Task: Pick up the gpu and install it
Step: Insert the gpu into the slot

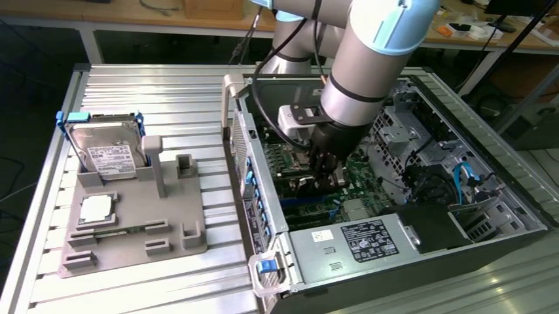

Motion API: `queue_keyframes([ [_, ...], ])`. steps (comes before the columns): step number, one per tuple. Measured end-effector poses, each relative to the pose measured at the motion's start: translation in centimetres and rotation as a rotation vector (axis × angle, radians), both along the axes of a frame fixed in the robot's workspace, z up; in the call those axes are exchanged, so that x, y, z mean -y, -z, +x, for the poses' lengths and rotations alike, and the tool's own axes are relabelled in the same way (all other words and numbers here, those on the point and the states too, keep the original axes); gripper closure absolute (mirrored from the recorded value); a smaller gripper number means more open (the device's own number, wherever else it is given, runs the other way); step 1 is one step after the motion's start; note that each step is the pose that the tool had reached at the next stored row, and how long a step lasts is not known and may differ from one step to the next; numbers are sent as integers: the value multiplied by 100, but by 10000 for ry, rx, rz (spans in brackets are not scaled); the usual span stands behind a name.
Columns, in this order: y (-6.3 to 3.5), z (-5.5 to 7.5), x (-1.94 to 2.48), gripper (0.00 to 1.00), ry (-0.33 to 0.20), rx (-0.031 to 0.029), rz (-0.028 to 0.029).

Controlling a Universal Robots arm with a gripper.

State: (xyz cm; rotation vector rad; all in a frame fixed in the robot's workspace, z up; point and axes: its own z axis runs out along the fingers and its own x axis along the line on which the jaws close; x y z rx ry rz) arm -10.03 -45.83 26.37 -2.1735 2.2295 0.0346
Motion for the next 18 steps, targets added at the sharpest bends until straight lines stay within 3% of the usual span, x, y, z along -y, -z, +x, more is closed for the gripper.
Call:
queue_keyframes([
  [4,0,0,42,73,0,0,0],
  [18,15,-20,44,73,-1,1,-1],
])
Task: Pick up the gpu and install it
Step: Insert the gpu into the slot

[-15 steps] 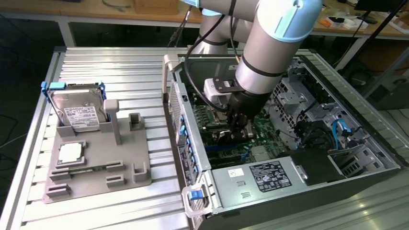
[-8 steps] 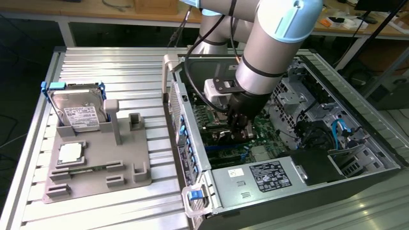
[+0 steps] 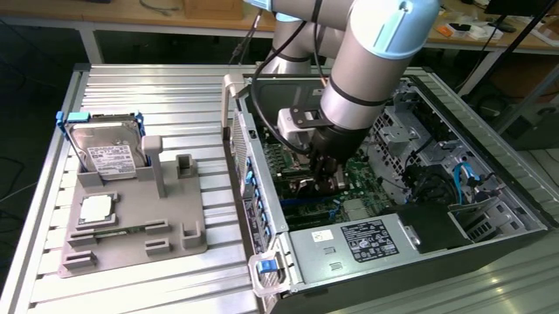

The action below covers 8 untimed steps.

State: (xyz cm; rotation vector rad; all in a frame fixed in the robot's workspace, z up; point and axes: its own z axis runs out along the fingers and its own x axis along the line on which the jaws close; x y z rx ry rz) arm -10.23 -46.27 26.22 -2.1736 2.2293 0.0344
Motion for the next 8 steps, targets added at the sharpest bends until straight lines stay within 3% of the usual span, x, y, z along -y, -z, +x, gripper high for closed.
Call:
queue_keyframes([
  [8,61,0,0,73,0,-1,-2],
])
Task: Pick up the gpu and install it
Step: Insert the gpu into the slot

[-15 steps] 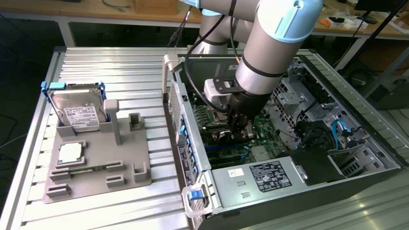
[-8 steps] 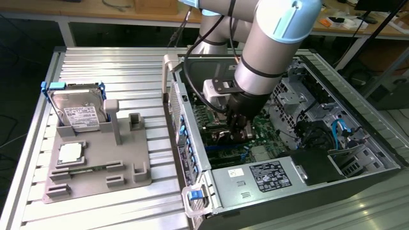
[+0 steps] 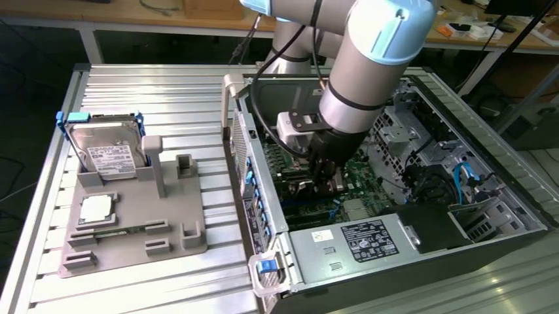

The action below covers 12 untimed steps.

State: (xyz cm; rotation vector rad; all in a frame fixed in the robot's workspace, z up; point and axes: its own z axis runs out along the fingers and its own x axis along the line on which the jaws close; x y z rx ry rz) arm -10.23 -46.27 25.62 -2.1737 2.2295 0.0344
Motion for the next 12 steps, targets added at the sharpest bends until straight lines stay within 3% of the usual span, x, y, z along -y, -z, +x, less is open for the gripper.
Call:
queue_keyframes([
  [12,68,-1,0,73,-2,5,-1],
])
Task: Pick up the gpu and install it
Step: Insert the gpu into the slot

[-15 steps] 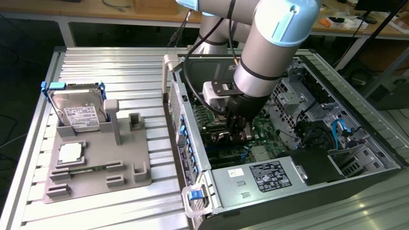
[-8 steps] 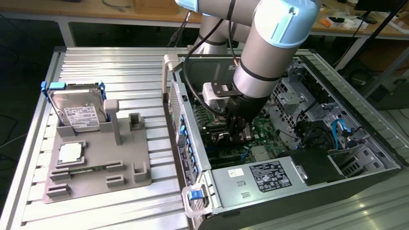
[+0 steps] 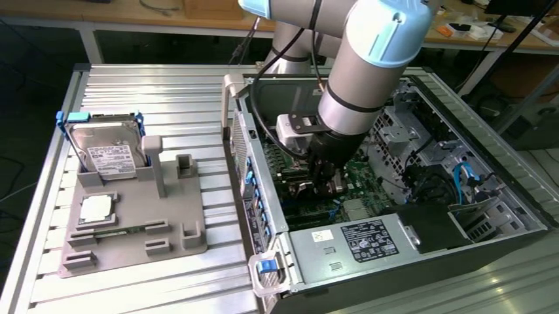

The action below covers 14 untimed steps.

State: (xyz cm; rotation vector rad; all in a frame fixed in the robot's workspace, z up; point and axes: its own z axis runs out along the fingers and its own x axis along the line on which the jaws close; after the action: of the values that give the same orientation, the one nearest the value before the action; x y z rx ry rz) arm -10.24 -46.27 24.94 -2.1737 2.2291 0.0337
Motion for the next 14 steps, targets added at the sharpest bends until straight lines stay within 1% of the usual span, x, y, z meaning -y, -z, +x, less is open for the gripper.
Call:
queue_keyframes([
  [2,16,-4,-1,73,4,3,5],
  [6,35,-13,0,73,1,13,-2],
  [12,38,-15,-1,73,2,18,3],
  [14,31,-15,-2,73,2,30,-10],
])
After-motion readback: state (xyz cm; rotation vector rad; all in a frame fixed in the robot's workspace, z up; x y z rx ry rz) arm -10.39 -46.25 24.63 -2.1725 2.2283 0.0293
